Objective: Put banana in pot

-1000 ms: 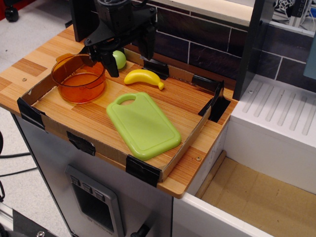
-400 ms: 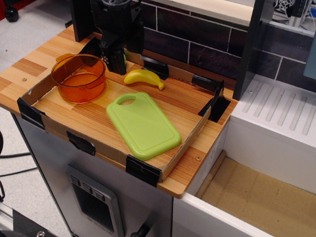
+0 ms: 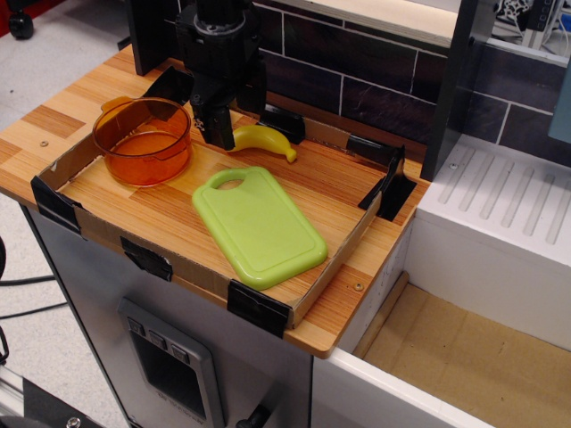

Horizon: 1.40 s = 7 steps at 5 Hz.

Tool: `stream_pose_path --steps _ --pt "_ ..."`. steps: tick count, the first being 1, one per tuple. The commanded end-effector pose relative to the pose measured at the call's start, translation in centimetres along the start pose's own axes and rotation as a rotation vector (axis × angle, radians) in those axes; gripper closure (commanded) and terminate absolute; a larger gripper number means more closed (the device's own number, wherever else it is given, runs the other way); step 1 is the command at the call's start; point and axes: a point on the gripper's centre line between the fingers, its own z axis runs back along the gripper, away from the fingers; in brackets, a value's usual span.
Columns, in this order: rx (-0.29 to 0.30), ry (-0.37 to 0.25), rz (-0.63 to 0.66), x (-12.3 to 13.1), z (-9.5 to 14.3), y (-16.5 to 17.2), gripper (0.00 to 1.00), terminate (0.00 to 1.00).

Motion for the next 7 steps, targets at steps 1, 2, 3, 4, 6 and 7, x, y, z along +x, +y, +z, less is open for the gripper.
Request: stream_pose_path --steps 1,2,3,4,6,7 --pt "-0.045 0.002 -0.041 -0.1 0.5 -0.9 0.00 0.00" --pt "-0.017 -0.001 -0.037 -0.2 -0.3 -1.0 0.00 0.00" --pt "-0.015 -0.007 -0.040 -0.3 -0.6 -1.0 0.00 0.00" --pt "-0.010 -0.044 -0.044 -0.3 -0.7 -1.1 1.00 0.00" --pt "-0.123 -0.143 -0.093 -0.5 0.4 -0.9 1.00 0.00" --pt "-0.141 -0.075 -0.068 -0.9 1.9 -1.2 1.00 0.00"
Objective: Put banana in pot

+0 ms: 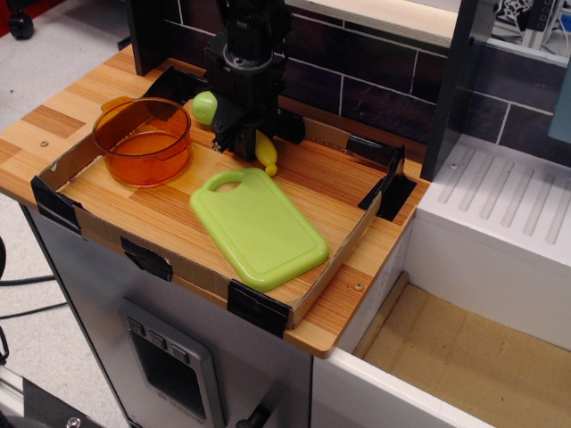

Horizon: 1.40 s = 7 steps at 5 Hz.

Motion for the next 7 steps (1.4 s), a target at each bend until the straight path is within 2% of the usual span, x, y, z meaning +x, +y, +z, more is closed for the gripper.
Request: stream_pose_path --steps 1,2,3,4,5,6,7 --pt "-0.137 0.098 0.119 0.5 7.2 -1.6 1.00 0.00" --pt "-0.201 0.138 0.140 0.3 10.5 -1.4 1.00 0.00" --pt "-0.191 0.165 0.115 1.0 11.6 0.8 1.00 0.00" --pt "-0.175 0.159 0.079 2.5 11.7 3.0 1.00 0.00" --pt "-0.144 0.162 0.078 5.7 11.5 5.0 1.00 0.00" --pt "-0.107 0.151 0.086 9.0 10.4 6.3 1.00 0.00" --pt "-0.078 0.103 0.100 10.6 8.0 6.9 1.00 0.00"
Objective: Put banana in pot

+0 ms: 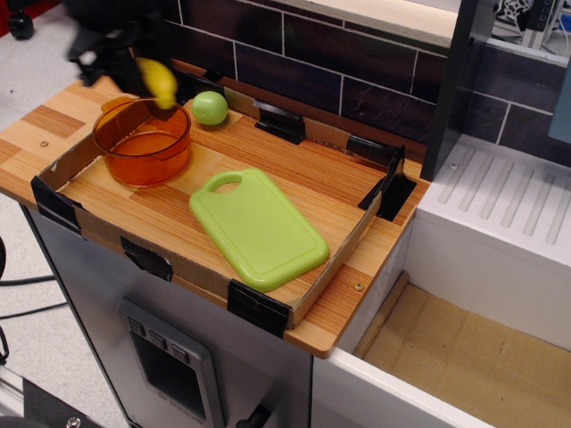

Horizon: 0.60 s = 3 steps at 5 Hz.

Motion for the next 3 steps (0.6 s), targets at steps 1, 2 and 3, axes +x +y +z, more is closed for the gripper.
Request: stream_pose_path --steps 1,2,3 --pt "-0.004 -0.107 0.002 3.57 -2.48 0.62 1.00 0.00" --pt "-0.002 -0.116 0.009 3.46 -3.13 0.24 1.00 0.00" --pt "0.015 -0.125 0.001 3.01 -3.09 0.00 0.00 0.00"
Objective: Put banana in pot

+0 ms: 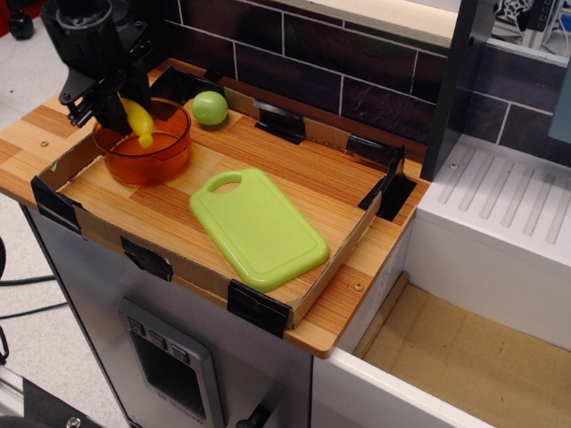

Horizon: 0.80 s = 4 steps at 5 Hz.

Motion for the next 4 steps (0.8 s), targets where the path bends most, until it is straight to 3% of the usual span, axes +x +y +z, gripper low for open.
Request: stream_pose_path --steps 1,2,4 --pt "-0.035 -0.025 -0.024 0.5 2.4 -0.3 0.00 0.00" --pt "-0.044 -0.004 -0.041 0.0 3.1 -0.8 0.00 0.00" --pt "-0.074 0.098 -0.076 -3.5 7.9 -2.7 0.00 0.00"
